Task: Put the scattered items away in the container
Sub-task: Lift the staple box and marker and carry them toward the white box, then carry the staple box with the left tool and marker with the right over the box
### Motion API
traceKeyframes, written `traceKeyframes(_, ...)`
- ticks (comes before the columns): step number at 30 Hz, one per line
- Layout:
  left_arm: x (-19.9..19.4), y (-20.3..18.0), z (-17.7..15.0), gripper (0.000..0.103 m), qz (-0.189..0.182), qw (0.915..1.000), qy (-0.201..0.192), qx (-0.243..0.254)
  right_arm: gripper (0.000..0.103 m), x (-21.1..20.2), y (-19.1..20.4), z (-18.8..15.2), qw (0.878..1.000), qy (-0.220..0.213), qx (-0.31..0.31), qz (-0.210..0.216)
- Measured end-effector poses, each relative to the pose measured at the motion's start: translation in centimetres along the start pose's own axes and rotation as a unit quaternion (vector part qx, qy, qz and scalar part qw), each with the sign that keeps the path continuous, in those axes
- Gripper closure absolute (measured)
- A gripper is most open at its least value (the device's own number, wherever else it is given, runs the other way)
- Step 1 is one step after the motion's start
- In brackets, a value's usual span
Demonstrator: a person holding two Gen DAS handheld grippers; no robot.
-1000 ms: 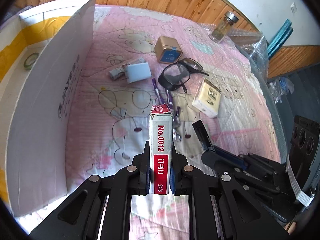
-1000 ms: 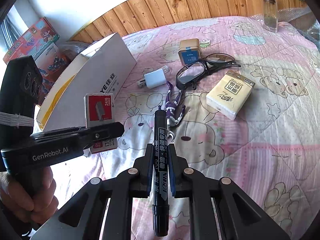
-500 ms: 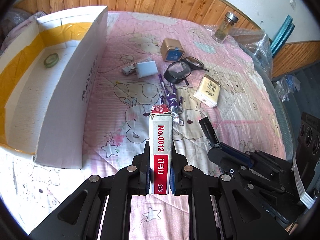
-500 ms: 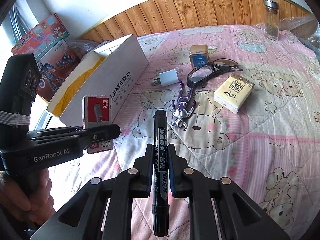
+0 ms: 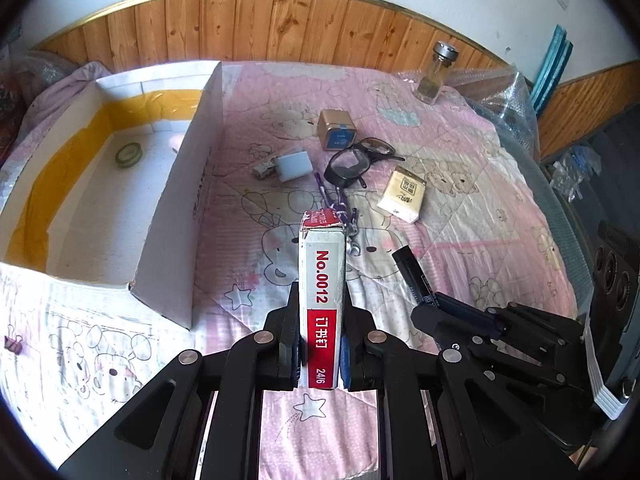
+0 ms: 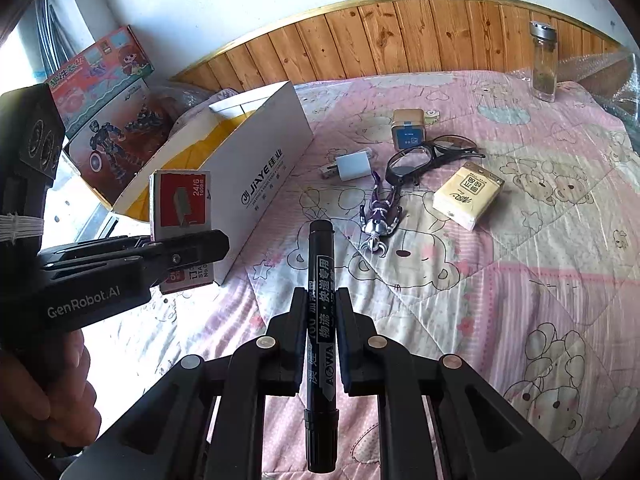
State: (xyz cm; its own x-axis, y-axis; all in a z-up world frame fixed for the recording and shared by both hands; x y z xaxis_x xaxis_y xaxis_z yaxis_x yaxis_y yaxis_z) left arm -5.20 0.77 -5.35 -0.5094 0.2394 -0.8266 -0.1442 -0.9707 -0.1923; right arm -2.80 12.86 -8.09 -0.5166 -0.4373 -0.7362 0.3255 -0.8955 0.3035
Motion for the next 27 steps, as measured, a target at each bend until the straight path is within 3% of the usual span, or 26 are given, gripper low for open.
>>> traceKeyframes(27, -6.4, 5.4, 0.3, 0.088, -0.022, 0.9958, -0.062, -0.063, 0.089, -2.8, 7.4, 2.8, 0.995, -0.028, -0.091, 0.022)
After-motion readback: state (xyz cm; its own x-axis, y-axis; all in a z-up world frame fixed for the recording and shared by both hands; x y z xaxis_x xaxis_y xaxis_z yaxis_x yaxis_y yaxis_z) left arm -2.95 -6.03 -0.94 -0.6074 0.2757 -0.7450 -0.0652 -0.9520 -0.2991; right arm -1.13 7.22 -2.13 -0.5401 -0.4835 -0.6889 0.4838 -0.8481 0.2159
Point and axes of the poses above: each gripper's, at about its wrist camera, not at the fingertips, and x roughly the way its jaws point, y to its left, z to its top, the point moved 4 cm from there along x, roughly the way its jaws point
